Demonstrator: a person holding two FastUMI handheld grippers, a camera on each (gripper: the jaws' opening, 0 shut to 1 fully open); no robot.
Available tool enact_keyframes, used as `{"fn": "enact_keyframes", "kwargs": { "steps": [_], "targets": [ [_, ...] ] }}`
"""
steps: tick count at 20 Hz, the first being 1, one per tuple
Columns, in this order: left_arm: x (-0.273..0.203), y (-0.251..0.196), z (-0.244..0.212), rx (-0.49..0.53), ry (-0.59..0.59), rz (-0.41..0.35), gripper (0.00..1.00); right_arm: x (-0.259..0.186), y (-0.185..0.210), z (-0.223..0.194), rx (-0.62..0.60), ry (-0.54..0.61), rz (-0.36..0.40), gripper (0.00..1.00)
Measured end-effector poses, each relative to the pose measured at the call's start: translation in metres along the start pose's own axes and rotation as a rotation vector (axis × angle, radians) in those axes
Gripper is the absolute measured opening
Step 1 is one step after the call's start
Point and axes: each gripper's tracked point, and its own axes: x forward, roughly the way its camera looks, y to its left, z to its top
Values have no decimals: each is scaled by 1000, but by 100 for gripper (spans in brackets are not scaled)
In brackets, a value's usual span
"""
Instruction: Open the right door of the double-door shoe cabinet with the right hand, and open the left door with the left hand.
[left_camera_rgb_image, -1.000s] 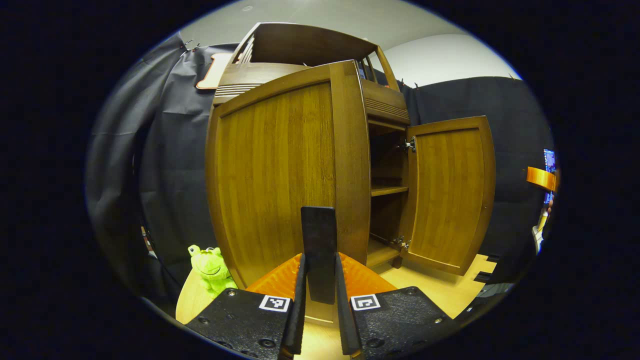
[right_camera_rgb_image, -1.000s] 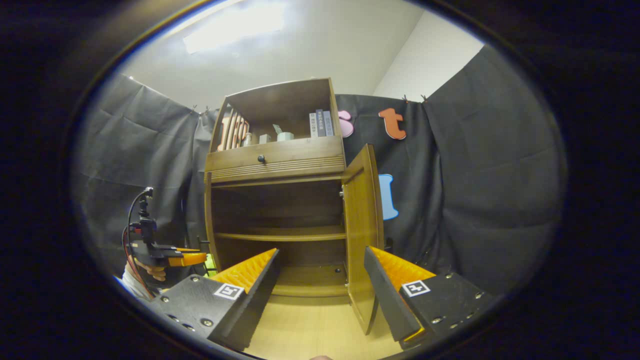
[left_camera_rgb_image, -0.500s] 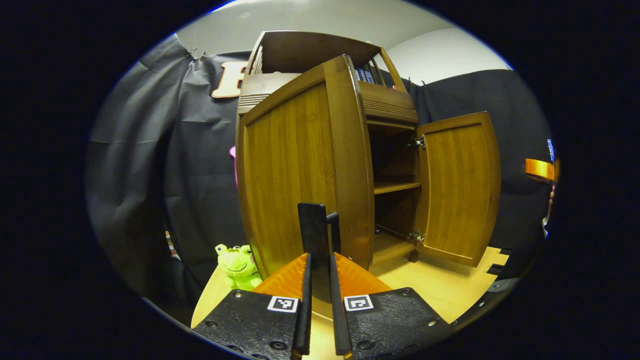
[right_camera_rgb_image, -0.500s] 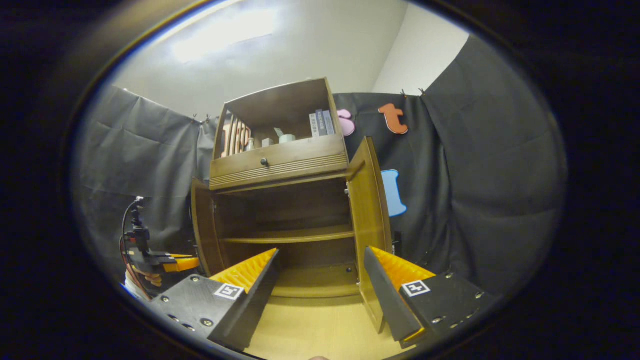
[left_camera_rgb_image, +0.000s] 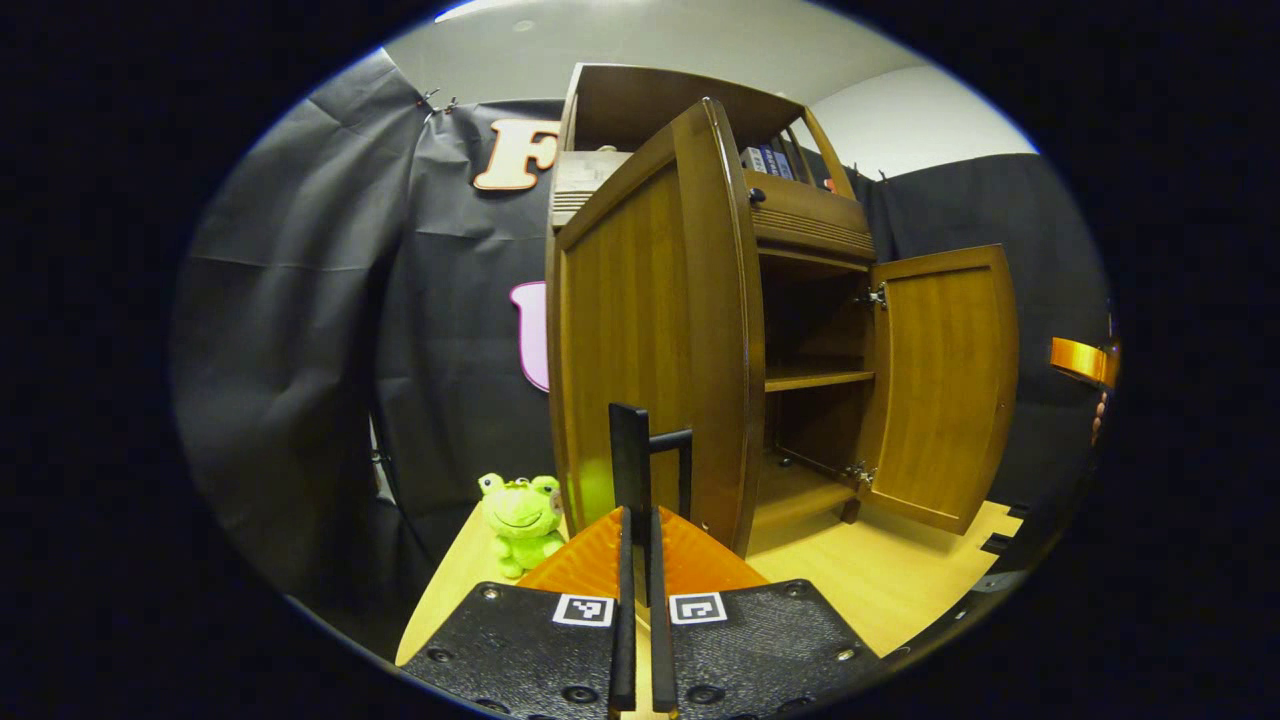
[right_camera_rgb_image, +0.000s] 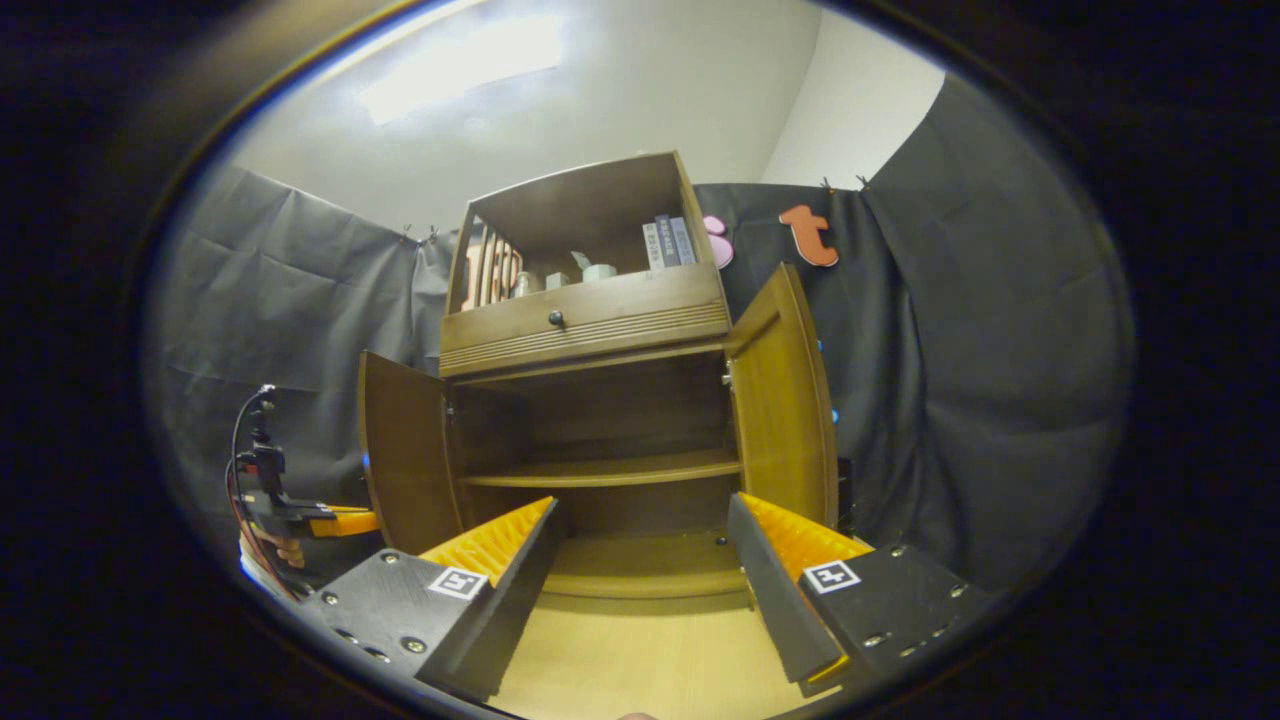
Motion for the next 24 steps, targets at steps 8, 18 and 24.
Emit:
{"fn": "enact_keyframes", "kwargs": {
  "steps": [8,18,24],
  "targets": [
    [-11,76,-3,49,17,125,1,12,6,-4,-39,-5,-17,99],
    [-8,95,-3,-51,-4,-32,1,15,29,-6,-143,11,-39,99],
    [-17,91,1,-32,-41,18,6,8,39,-3,-172,1,-20,99]
  ]
}}
